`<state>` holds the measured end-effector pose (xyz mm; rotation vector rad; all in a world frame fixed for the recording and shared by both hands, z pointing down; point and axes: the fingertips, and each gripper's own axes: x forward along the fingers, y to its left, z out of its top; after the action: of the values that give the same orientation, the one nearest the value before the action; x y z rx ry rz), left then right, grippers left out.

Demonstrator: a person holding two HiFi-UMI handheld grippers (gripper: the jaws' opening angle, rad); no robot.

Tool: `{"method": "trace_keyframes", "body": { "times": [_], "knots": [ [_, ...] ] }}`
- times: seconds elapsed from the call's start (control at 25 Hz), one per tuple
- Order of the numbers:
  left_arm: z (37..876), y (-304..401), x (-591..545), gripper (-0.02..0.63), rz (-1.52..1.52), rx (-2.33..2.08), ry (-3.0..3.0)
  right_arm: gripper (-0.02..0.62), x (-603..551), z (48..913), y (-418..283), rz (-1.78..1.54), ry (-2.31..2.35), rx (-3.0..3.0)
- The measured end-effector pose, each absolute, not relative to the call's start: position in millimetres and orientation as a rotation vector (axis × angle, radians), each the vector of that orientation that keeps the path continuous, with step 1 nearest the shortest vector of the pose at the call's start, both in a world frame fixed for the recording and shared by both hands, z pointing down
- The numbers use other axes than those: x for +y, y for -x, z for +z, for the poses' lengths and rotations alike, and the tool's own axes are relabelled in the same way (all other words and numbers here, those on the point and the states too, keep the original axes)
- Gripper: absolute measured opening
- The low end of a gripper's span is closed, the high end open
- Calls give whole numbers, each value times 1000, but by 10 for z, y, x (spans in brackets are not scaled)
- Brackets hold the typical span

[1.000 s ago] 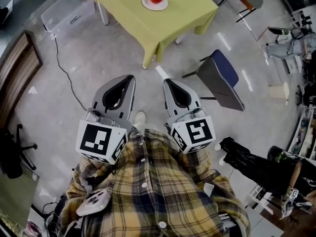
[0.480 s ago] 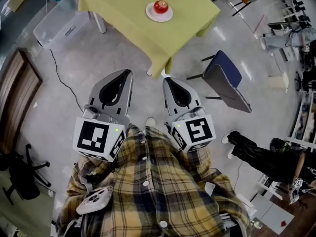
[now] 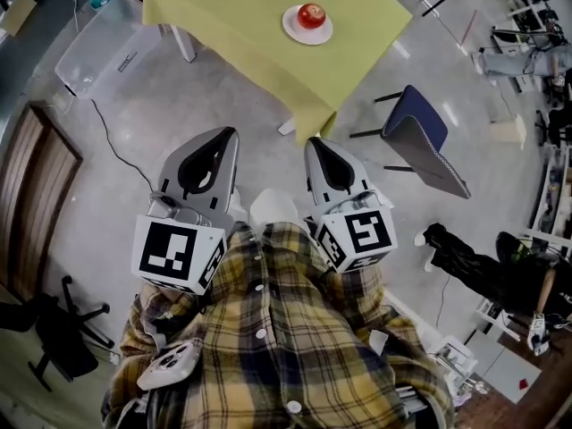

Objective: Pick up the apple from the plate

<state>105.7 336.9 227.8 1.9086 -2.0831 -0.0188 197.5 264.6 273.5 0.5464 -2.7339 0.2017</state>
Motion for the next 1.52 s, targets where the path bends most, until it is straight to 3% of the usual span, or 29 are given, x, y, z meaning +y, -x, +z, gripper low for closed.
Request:
{"method": "trace_keyframes", "body": {
  "times": [1.52],
  "knots": [
    [2142,-163,855,8,-12,-2016,-2052,-3,337,2846,-1047,290,-588,-2715]
  ]
}}
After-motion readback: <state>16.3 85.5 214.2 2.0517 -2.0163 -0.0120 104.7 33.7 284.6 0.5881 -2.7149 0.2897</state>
